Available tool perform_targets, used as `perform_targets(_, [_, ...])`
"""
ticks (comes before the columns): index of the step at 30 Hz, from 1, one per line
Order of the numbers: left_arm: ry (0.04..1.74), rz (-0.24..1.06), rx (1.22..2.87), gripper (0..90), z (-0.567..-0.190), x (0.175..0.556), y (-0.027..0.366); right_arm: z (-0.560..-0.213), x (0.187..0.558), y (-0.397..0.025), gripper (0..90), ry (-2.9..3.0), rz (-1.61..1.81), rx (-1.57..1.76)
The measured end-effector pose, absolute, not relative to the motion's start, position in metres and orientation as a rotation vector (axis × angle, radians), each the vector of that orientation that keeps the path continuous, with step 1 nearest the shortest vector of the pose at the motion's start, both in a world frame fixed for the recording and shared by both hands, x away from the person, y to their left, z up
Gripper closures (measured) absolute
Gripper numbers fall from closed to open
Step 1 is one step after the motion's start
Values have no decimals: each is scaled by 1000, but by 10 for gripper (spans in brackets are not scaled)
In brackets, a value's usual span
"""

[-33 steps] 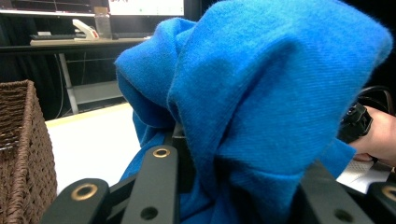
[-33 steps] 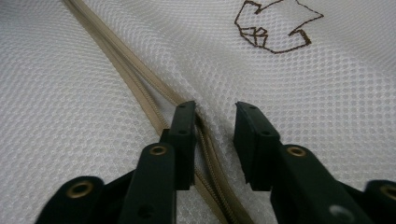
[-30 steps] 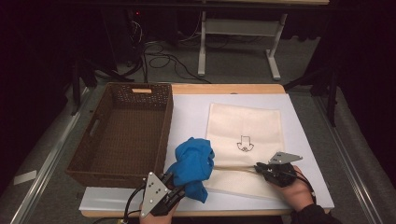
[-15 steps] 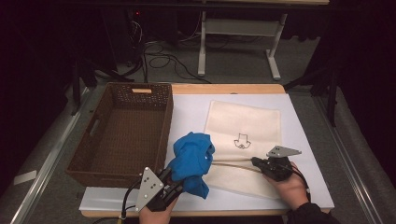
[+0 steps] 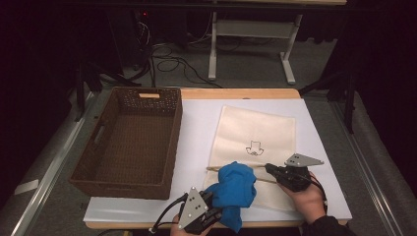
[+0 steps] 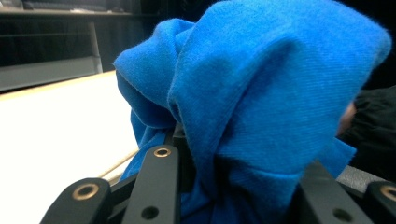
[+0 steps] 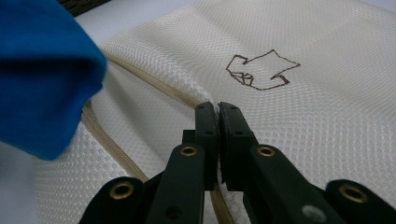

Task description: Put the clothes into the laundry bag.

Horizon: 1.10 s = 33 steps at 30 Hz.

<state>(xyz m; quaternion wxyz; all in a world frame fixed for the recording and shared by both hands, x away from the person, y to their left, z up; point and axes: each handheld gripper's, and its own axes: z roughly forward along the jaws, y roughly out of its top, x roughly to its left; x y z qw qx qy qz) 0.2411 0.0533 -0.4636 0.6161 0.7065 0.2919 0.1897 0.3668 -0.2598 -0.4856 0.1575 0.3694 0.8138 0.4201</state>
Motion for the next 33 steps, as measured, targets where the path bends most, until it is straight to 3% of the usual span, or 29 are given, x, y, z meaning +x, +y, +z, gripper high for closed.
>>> perform_targets(8, [714,398,1656,703,-481,263,30,-479,363,-262,885,2303,1266,1045])
perform_targets(14, [701,405,1628,703,-474,278,21,-476,358,-260,884,2297,1284,1026])
perform_targets(23, [724,378,1770,700,-500,300,-10,-473,356,-260,885,2274,1281,1036])
perform_targets(33, [888,290,1895,655,-519,321,-23,-465,349,-264,887,2216,1347,1030])
